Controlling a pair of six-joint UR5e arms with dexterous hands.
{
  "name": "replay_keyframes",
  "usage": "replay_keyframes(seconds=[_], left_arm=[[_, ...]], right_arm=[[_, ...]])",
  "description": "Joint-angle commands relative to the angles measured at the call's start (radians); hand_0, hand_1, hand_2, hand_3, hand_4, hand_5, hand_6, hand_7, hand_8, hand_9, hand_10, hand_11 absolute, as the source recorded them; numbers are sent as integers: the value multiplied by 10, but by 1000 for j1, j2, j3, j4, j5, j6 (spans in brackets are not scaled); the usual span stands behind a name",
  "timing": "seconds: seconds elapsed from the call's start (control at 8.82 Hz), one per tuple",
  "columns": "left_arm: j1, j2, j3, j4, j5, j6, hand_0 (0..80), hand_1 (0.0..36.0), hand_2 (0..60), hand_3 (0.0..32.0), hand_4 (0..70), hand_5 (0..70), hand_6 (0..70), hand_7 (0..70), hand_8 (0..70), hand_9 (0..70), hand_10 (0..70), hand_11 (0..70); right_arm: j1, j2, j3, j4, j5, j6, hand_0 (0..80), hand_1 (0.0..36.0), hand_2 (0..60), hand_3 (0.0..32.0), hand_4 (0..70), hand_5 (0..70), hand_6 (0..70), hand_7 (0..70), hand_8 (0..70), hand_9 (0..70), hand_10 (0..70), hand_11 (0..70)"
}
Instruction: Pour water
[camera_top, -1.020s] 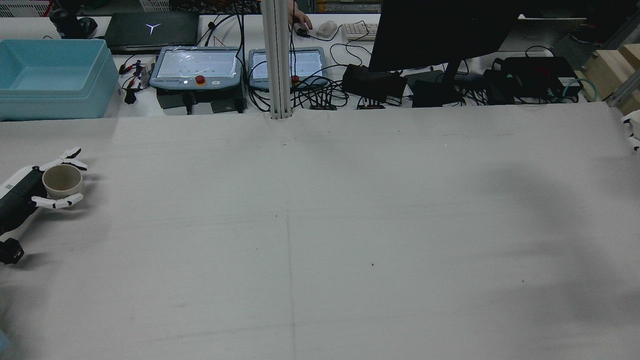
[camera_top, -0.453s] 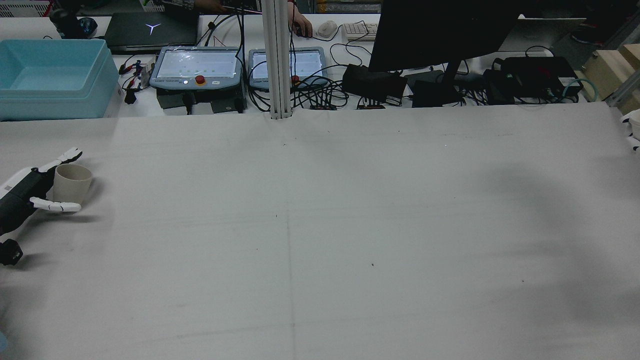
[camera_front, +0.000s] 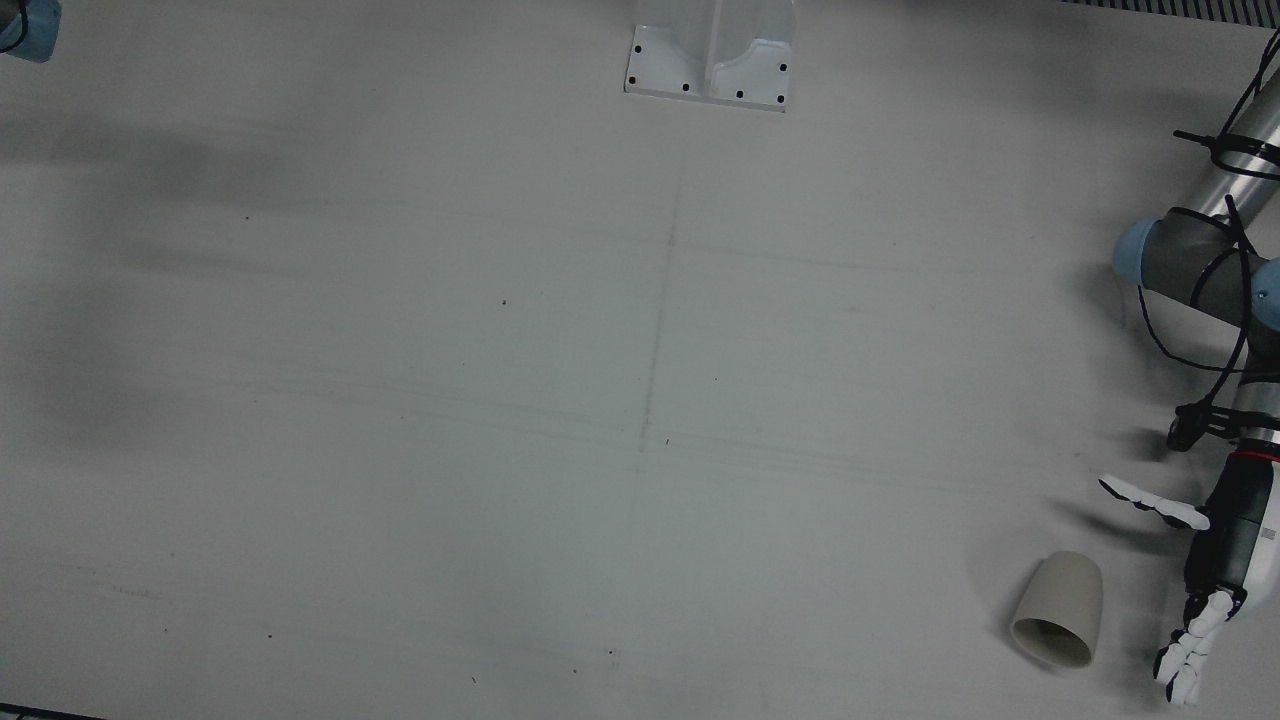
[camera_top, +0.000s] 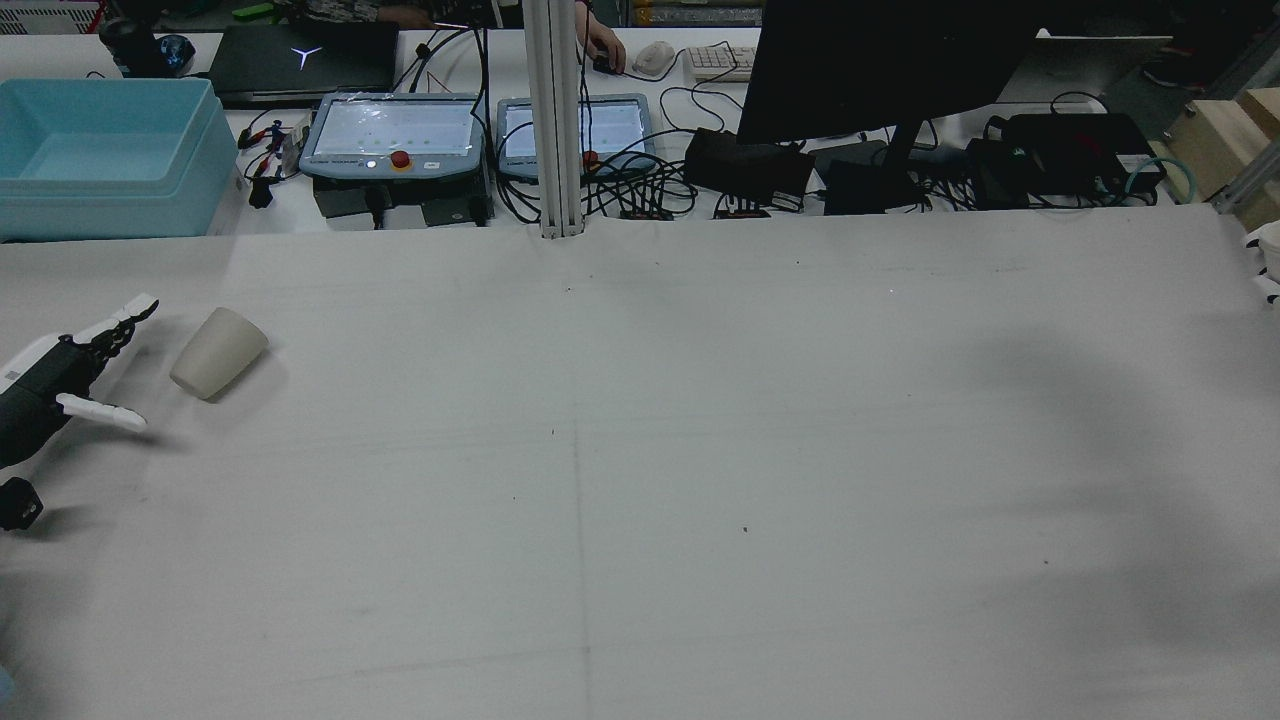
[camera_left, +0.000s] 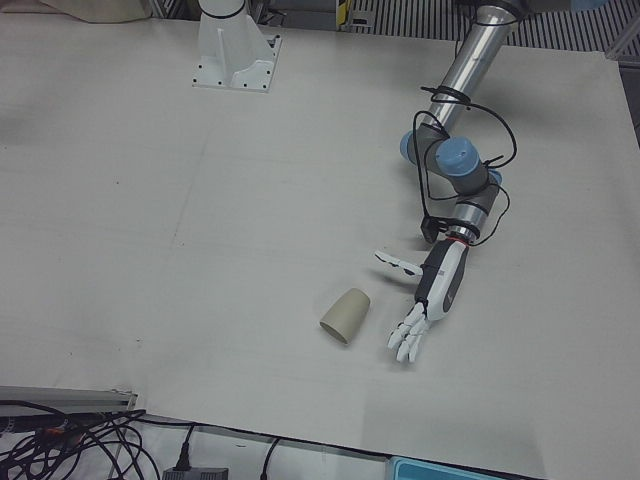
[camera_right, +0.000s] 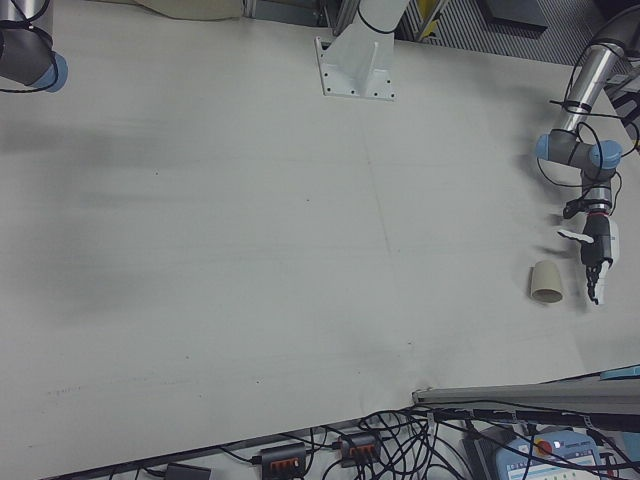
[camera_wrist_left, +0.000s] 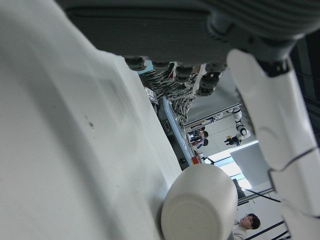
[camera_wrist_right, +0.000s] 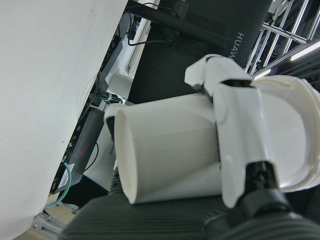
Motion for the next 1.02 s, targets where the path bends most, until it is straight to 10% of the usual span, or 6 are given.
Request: replay_keyframes(seconds=[0.0, 0.68, 0.79, 0.91], left_arm=[[-70, 8, 0, -16, 2, -14, 482, 73, 0, 0, 179, 0, 35, 51, 4, 9, 8, 25], [-169, 28, -20, 6, 44, -62, 471, 12, 0, 72, 113, 0, 10, 35, 0, 0, 0, 3], [-169, 28, -22, 7, 44, -62, 474, 14, 0, 78, 112, 0, 9, 36, 0, 0, 0, 3], [-169, 28, -25, 12, 44, -62, 475, 15, 0, 78, 113, 0, 10, 37, 0, 0, 0, 4]], right_arm=[[-22, 48, -132, 77, 5, -70, 708, 323, 346, 0, 48, 700, 280, 418, 384, 533, 507, 700], [-19, 177, -400, 228, 9, -52, 655, 307, 342, 0, 59, 700, 299, 426, 404, 554, 532, 700], [-21, 177, -424, 228, 14, -61, 649, 274, 214, 0, 58, 683, 284, 410, 389, 538, 518, 700], [-22, 182, -449, 228, 15, -62, 584, 195, 28, 0, 44, 495, 213, 339, 296, 432, 411, 600]])
